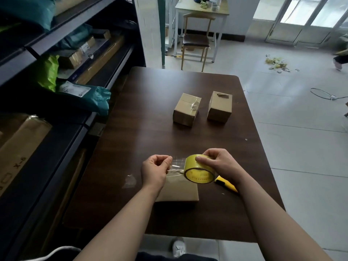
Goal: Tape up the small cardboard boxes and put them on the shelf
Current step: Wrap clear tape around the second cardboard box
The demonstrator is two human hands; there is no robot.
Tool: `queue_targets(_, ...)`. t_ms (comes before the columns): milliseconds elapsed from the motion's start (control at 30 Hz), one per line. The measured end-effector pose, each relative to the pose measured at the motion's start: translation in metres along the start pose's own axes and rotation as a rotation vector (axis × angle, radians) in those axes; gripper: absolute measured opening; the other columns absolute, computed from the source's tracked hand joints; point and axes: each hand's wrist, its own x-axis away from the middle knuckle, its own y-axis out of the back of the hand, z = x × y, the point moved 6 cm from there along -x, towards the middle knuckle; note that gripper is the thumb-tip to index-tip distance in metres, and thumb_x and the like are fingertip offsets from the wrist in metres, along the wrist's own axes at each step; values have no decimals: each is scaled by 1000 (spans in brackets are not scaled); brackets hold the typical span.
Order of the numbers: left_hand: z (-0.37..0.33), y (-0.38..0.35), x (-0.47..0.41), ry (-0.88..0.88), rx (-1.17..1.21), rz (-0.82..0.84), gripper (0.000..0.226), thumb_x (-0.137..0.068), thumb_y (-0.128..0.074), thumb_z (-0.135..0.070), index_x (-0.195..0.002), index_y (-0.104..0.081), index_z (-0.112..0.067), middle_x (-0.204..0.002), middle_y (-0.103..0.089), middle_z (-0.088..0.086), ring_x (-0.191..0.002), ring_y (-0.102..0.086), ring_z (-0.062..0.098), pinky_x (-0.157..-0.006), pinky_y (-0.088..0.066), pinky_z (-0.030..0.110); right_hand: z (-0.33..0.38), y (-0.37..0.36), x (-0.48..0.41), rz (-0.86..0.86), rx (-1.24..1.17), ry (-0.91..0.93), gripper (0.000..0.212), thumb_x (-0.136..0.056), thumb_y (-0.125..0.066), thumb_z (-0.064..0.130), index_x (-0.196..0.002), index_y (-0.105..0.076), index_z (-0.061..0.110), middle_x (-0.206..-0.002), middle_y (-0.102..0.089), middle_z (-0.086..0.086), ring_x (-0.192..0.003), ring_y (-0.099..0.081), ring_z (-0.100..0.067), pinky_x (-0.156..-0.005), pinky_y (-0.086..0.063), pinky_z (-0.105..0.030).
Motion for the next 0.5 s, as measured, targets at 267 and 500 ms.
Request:
queue_targets(267,23,10,-6,100,-93,-83,6,-81,-76,-13,-79,-70,-12,-73,-70,5,-63,-62,15,-59,-55,25,-45,36,-23,-36,242,-53,31,-79,-74,46,-72,-70,16,-71,-66,0,-69,-59,-12,-68,-52,-35)
queue_targets(500,33,12,-11,76,-280,-147,5,-79,-78,-15,-79,-73,-14,-73,-70,0,-70,-66,15,-59,-51,18,-73,16,-40,-55,403,-111,33,-76,-72,55,-73,-67,23,-77,-66,5,-77,-61,-13,-67,-51,-32)
